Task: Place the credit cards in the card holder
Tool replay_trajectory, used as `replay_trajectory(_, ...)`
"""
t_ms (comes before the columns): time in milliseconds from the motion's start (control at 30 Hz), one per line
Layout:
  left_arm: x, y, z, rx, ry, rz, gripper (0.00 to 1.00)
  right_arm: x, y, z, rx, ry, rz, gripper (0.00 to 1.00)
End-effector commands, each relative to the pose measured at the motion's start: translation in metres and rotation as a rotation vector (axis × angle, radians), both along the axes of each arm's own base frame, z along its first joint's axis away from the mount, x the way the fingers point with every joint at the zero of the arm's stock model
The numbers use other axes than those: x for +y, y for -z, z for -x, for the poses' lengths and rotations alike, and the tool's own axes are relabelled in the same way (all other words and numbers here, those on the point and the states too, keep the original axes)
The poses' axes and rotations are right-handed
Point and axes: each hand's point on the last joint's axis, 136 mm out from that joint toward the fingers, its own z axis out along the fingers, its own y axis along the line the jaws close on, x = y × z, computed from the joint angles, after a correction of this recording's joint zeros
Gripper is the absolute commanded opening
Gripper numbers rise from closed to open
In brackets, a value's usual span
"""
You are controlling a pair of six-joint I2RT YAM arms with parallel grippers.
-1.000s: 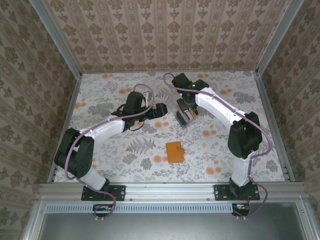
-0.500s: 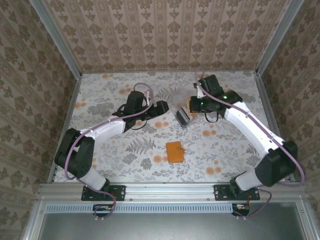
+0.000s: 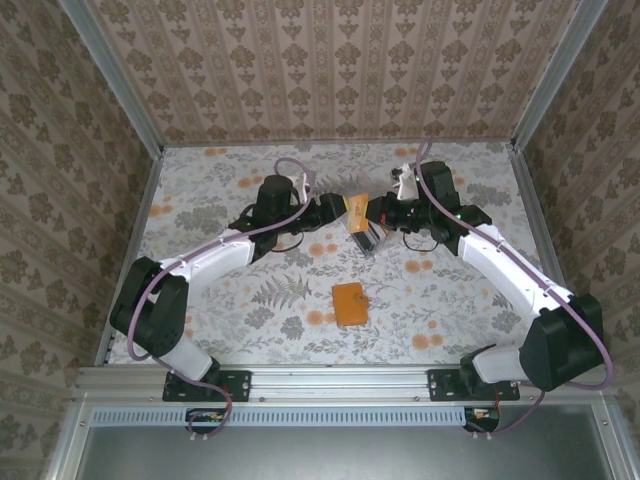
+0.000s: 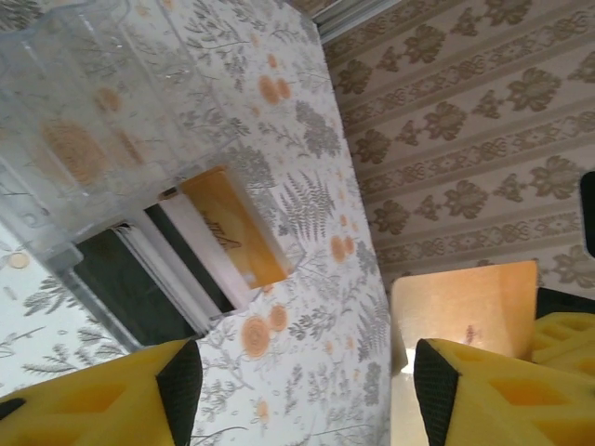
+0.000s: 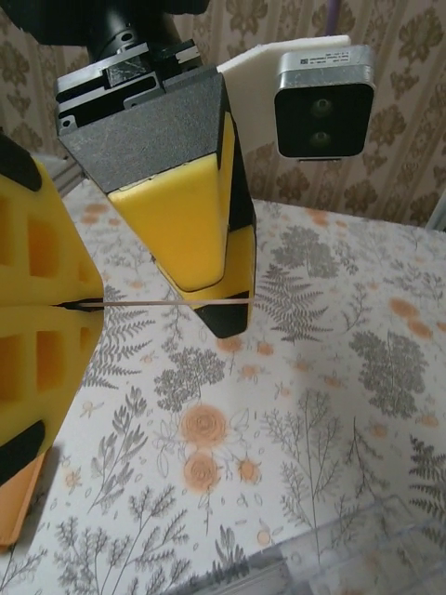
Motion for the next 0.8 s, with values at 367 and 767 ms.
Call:
replay_trajectory(367,-0.012,-0.041,0.008,-0.069,0.071,0.095,0.39,0.014,-0.007,-0.005,0.013,-0.028,-0.121,0.1)
replay_trajectory(767,-0.013,-0.045,0.01,-0.079,0.084,0.103,0.33,0.018,0.007,-0.011,0.057,-0.034,-0.127,0.12)
